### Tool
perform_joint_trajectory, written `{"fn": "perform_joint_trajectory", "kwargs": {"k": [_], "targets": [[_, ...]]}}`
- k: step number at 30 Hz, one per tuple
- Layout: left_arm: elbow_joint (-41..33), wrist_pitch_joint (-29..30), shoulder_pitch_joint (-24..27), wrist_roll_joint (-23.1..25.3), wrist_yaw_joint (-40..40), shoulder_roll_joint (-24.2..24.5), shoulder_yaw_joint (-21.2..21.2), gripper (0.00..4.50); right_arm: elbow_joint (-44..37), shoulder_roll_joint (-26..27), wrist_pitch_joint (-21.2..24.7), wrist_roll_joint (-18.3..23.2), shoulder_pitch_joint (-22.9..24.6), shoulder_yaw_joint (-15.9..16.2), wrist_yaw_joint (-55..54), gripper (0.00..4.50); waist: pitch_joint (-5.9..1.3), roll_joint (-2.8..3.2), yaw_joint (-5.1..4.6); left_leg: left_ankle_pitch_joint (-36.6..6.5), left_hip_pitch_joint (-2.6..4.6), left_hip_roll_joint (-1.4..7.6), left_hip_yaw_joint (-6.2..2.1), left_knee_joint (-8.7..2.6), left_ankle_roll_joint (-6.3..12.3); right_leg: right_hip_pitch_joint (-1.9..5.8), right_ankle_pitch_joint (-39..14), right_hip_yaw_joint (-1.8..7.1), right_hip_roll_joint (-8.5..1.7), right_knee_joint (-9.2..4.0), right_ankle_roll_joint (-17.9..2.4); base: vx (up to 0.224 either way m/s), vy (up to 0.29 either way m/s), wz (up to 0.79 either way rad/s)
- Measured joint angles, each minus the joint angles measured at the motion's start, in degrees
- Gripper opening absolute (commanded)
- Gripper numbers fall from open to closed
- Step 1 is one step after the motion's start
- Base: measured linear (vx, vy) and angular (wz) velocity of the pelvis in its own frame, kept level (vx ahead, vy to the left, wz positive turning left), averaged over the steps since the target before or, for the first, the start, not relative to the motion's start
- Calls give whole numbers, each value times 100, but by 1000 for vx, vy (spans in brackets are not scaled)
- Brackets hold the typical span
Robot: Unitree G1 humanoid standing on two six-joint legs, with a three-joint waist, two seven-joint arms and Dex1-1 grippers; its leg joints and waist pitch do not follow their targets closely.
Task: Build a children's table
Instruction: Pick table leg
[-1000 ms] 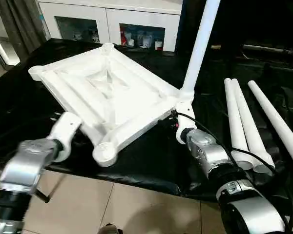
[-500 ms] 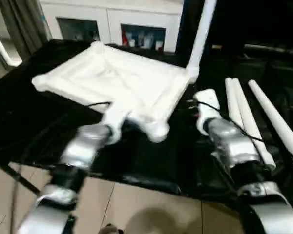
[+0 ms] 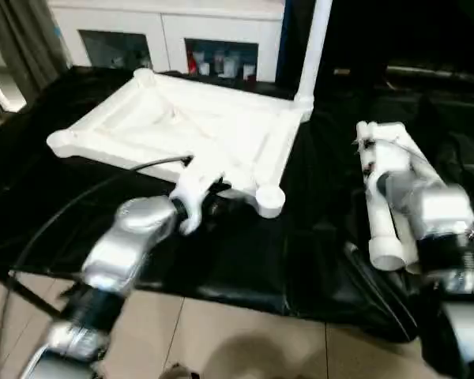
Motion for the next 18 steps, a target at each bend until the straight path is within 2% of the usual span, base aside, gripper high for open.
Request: {"fn": "perform_joint_trajectory", "kwargs": {"k": [5,11,18], "targets": [[-743,354,239,-232,-377,291,-112,246,404,-2,455,0,-48,24,59,440,3,-6,36,0,0,-2,4,5,0,0,0,2,-5,10,0,0,0,0],[-1027,609,317,-285,-413,362,-167,246,721,-21,455,-48,-217,85,-41,440,2,-10,30,2,5,-1,3,5,-2,1,0,2,-5,19,1,0,0,0],[-1180,800,346,-319,-401,431,-167,246,729,-2,532,-32,-227,63,-11,440,-1,-15,29,2,5,-1,3,9,-3,1,0,2,-4,22,1,0,0,0]]}}
